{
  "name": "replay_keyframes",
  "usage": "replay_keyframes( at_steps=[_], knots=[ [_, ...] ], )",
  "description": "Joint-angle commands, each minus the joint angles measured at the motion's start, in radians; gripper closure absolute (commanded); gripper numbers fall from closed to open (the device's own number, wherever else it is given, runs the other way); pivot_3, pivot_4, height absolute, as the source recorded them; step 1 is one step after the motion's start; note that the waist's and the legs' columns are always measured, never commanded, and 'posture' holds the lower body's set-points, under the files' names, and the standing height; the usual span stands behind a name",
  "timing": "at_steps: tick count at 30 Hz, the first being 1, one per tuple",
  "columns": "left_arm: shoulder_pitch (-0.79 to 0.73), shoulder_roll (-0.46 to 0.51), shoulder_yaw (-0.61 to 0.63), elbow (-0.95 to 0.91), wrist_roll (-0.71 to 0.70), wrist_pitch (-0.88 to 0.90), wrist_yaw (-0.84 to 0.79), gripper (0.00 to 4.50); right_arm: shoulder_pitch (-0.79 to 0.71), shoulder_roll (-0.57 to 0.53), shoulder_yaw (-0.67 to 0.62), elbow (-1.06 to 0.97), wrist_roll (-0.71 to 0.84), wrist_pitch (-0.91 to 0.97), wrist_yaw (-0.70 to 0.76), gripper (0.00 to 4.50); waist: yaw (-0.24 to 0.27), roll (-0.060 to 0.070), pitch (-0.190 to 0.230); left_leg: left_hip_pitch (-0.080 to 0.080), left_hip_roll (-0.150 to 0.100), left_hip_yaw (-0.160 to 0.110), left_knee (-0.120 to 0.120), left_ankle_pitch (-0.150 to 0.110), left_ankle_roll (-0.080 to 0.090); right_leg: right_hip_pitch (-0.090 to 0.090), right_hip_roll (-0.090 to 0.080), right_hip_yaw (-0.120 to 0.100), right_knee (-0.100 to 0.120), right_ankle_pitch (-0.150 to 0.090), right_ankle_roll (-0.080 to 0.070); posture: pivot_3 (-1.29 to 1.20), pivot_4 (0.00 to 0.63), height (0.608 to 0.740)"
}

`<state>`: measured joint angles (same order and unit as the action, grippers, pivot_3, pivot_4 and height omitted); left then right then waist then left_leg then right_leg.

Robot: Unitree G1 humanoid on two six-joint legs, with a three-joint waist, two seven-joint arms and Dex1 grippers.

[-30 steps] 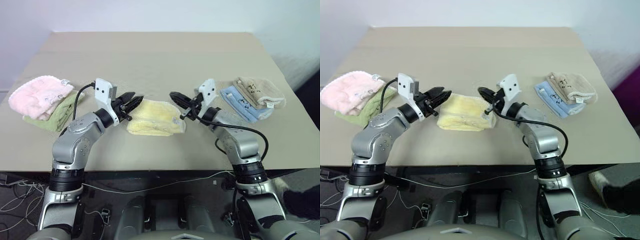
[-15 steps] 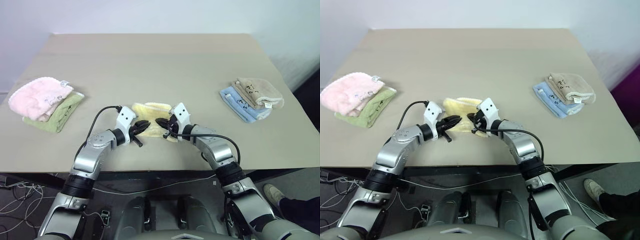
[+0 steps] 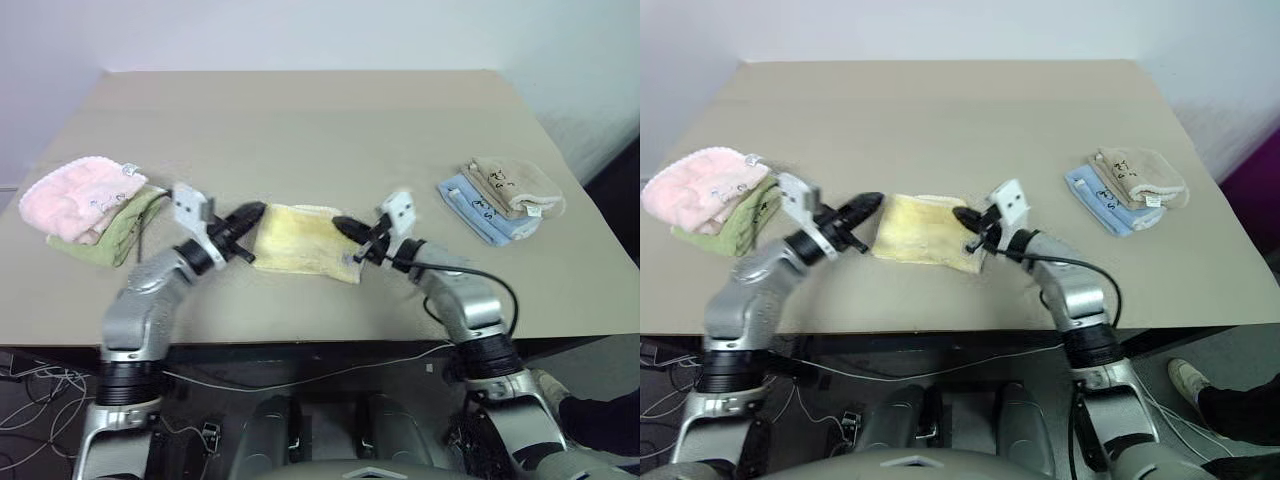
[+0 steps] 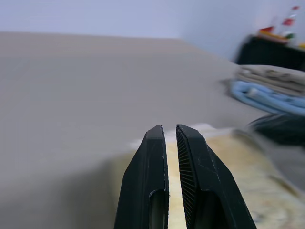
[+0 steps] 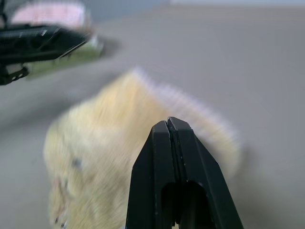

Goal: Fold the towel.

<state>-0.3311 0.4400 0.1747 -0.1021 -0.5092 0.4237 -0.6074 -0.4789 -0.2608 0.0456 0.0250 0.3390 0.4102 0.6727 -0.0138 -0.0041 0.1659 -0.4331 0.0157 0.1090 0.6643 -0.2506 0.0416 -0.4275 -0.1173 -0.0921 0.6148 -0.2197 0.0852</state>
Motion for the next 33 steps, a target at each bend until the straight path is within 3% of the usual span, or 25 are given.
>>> replay_keyframes(
  at_steps=[1,8,13,14,33],
  knots=[
    [0.019,0.091,0.020,0.012,0.087,-0.051,-0.009,4.07,-0.013,-0.047,-0.098,-0.095,0.129,0.173,-0.007,4.15,0.001,0.000,0.000,0.000,0.000,0.000,0.000,-0.001,0.001,0.000,0.000,0.000,0.000,0.000,0.000,0.00,0.150,0.740],
    [0.081,0.155,-0.015,0.075,0.190,-0.153,-0.042,4.07,-0.061,-0.037,-0.261,-0.002,0.347,0.524,-0.101,1.91,0.001,0.000,0.000,-0.001,0.000,0.000,-0.001,-0.003,-0.001,-0.002,-0.001,0.000,0.000,-0.001,-0.003,0.00,0.150,0.740],
    [0.094,0.128,-0.015,0.063,0.181,-0.158,-0.048,4.07,-0.091,-0.009,-0.272,0.078,0.377,0.593,-0.123,0.19,-0.001,0.000,0.000,-0.006,0.000,0.000,-0.001,-0.003,-0.002,-0.007,-0.002,0.001,0.000,-0.001,-0.003,0.00,0.150,0.740],
    [0.099,0.124,-0.013,0.058,0.175,-0.155,-0.052,4.07,-0.094,-0.006,-0.256,0.093,0.365,0.593,-0.125,0.01,-0.001,0.000,0.000,-0.008,0.000,0.000,-0.001,-0.002,-0.002,-0.009,-0.002,0.001,0.000,0.000,-0.002,0.00,0.150,0.740],
    [0.151,0.089,-0.017,-0.020,0.156,-0.113,-0.050,4.07,-0.203,0.134,-0.141,0.253,0.332,0.631,-0.119,0.01,-0.005,0.000,0.000,-0.010,0.000,0.002,0.000,0.000,0.002,-0.010,0.003,0.000,0.001,0.001,-0.001,0.00,0.150,0.740]
  ],
)
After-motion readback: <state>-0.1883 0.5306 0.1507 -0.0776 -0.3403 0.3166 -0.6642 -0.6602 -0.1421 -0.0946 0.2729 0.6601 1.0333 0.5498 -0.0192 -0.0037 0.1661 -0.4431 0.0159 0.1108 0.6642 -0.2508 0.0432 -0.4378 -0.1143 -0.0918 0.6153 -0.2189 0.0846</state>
